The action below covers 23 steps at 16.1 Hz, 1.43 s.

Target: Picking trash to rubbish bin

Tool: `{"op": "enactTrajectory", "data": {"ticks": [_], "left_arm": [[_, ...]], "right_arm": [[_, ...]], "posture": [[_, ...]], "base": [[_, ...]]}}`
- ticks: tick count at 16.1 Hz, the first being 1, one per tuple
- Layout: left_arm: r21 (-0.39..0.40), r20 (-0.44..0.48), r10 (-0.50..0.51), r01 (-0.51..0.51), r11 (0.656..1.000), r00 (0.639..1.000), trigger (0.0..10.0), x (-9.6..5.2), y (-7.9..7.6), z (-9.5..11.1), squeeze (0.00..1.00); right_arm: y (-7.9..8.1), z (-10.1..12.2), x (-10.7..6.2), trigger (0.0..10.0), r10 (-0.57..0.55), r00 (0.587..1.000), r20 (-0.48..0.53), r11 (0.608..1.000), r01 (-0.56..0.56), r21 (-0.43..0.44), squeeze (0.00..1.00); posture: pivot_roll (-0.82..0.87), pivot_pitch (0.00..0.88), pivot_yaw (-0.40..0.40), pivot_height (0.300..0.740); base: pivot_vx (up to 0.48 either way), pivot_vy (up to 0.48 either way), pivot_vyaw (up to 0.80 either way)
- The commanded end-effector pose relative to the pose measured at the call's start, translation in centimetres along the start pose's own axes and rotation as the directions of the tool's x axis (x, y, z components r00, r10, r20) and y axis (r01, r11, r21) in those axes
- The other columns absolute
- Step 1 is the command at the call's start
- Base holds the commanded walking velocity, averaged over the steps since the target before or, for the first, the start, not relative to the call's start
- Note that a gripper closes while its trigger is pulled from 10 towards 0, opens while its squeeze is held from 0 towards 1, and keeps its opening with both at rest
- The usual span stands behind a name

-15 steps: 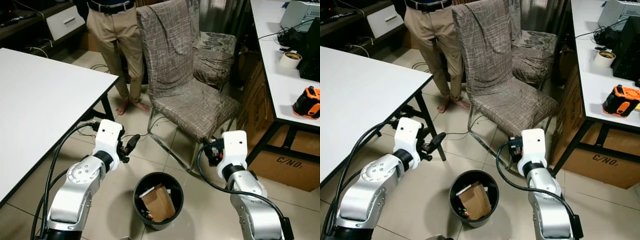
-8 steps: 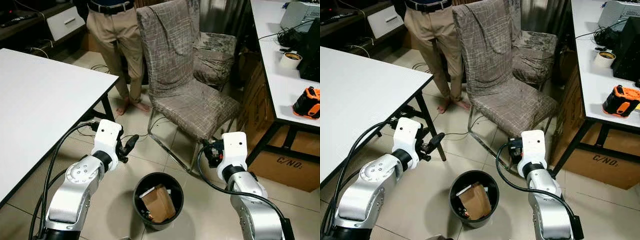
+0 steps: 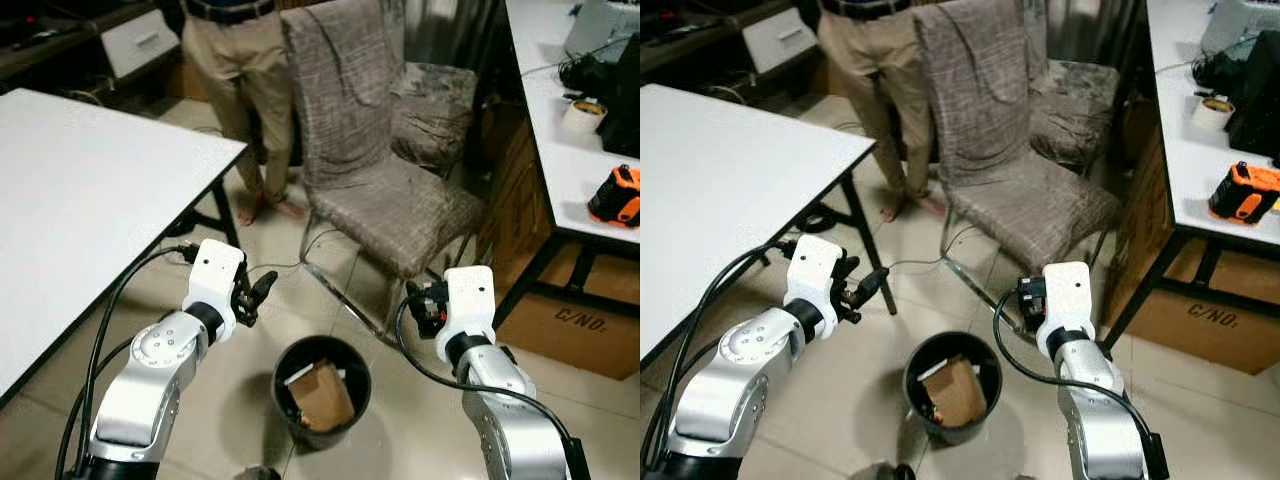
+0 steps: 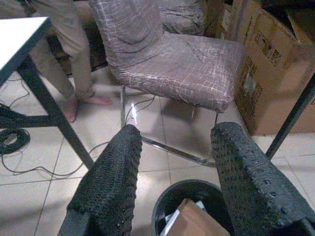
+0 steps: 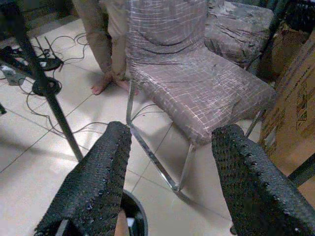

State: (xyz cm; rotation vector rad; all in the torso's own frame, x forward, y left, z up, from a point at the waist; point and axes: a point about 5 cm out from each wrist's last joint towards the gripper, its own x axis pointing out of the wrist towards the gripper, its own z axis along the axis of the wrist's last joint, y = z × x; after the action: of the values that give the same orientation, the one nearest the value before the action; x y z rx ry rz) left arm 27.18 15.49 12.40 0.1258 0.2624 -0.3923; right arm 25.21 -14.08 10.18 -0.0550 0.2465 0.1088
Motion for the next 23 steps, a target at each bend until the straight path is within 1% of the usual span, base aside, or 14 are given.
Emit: {"op": "enactTrajectory", "data": {"ticks": [1, 8, 11, 12, 15, 23], "left_arm": [[0.014, 0.005, -0.001, 0.001, 1.0, 1.0, 10.0, -0.1, 0.1, 0.3, 0.0], [0.02, -0.001, 0.018, -0.017, 1.0, 1.0, 10.0, -0.3, 0.6, 0.2, 0.0], [0.015, -0.003, 0.033, -0.033, 0.999, 0.999, 10.0, -0.5, 0.7, 0.0, 0.0], [0.006, -0.008, 0.049, -0.049, 0.999, 0.999, 10.0, -0.8, 0.6, -0.2, 0.0], [0.0, -0.016, 0.056, -0.056, 0.998, 0.998, 10.0, -1.3, 0.4, -0.6, 0.0], [-0.001, -0.025, 0.081, -0.081, 0.997, 0.996, 10.0, -2.0, 0.9, -0.7, 0.0]], "right_arm": [[0.3, 0.2, -0.2, 10.0, 0.009, 1.0, 0.007, 1.0, -0.009, 0.007, 0.0], [0.5, 0.2, 0.0, 10.0, 0.018, 1.0, 0.004, 1.0, -0.018, -0.004, 0.0], [0.6, 0.1, 0.0, 10.0, 0.032, 0.999, -0.003, 0.999, -0.032, -0.012, 0.0], [0.7, 0.0, 0.0, 10.0, 0.048, 0.999, -0.011, 0.999, -0.048, -0.018, 0.0], [0.7, -0.1, 0.1, 10.0, 0.062, 0.998, -0.019, 0.998, -0.063, -0.024, 0.0], [1.2, -0.1, 0.2, 10.0, 0.073, 0.997, -0.016, 0.997, -0.073, -0.015, 0.0]], "posture": [[-0.09, 0.0, 0.031, 0.74], [-0.08, 0.0, 0.023, 0.74], [-0.08, 0.0, 0.007, 0.74], [-0.07, 0.0, -0.011, 0.74], [-0.06, 0.0, -0.023, 0.74], [-0.06, 0.0, -0.011, 0.74]], "base": [[-0.311, 0.0, 0.0], [-0.312, 0.0, 0.0], [-0.314, 0.0, 0.0], [-0.311, 0.0, 0.0], [-0.31, 0.0, 0.0], [-0.312, 0.0, 0.0]]}}
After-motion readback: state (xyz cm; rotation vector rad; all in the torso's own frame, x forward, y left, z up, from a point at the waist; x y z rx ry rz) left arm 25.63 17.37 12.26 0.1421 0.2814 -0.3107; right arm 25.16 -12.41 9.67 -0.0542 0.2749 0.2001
